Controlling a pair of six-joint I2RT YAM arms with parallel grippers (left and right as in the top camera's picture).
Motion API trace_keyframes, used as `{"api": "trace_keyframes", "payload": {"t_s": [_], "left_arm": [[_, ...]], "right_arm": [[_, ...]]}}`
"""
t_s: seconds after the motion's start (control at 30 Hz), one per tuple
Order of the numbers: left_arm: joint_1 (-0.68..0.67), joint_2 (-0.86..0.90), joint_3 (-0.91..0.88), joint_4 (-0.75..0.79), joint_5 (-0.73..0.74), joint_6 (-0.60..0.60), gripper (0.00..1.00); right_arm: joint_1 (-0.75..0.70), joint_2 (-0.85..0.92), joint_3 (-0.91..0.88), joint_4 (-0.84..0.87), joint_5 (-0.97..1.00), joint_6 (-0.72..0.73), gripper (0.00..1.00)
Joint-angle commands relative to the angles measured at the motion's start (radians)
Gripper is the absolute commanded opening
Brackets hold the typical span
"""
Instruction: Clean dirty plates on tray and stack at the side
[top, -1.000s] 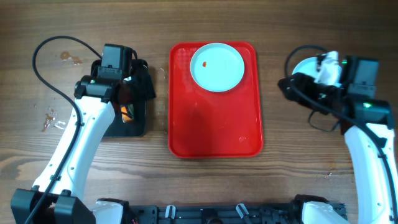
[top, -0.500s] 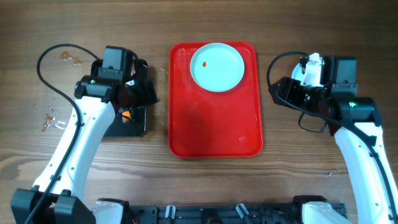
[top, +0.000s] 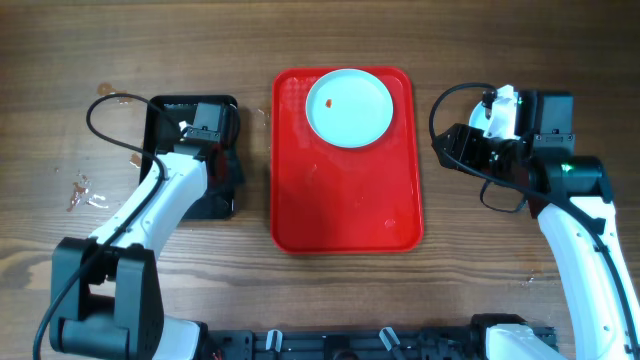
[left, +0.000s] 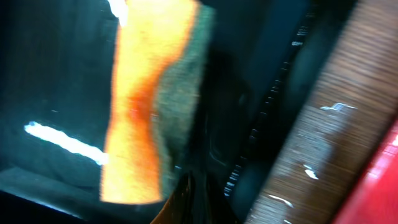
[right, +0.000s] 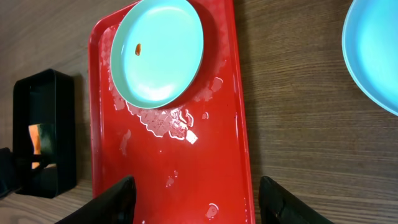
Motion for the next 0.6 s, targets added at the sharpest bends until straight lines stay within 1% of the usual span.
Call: {"api": "trace_keyframes", "payload": {"t_s": [0.0,0.07,0.13,0.23,0.3,0.33,0.37,0.4,0.43,0.53,0.57], "left_arm": [[0.043,0.02,-0.008,-0.039,-0.27,-0.057,0.04],[0.068,0.015,-0.008,-0.042,-0.294,-0.109,0.04],[0.092,0.011,-0.001,-0.048,-0.266,-0.158,0.04],[0.1,-0.006,0.04,-0.09,-0.15,-0.153,0.04],[0.085,-0.027,0.083,-0.115,-0.092,-0.098,0.04],[0.079,-0.034,0.097,-0.122,-0.078,-0.079,0.06],[0.071,-0.045,0.115,-0.129,-0.064,-0.059,0.1],[0.062,-0.055,0.124,-0.131,-0.061,-0.05,0.18],[0.053,-0.066,0.126,-0.124,-0.063,-0.031,0.3],[0.049,-0.061,0.122,-0.11,-0.124,-0.028,0.42],[0.05,-0.056,0.116,-0.097,-0.15,-0.005,0.45]], "right_arm": [[0.005,0.012,0.01,-0.002,0.018,0.002,0.63],[0.005,0.012,0.01,-0.002,0.018,0.002,0.63],[0.005,0.012,0.01,-0.002,0.018,0.002,0.63],[0.005,0.012,0.01,-0.002,0.018,0.002,0.63],[0.005,0.012,0.01,-0.001,0.018,0.002,0.63],[0.005,0.012,0.01,0.0,0.018,0.002,0.63],[0.005,0.012,0.01,0.0,0.018,0.002,0.63],[0.005,0.012,0.01,-0.001,0.018,0.002,0.63],[0.005,0.012,0.01,-0.001,0.018,0.002,0.63],[0.005,0.012,0.01,-0.001,0.018,0.002,0.63],[0.005,0.012,0.01,-0.001,0.018,0.002,0.63]]}}
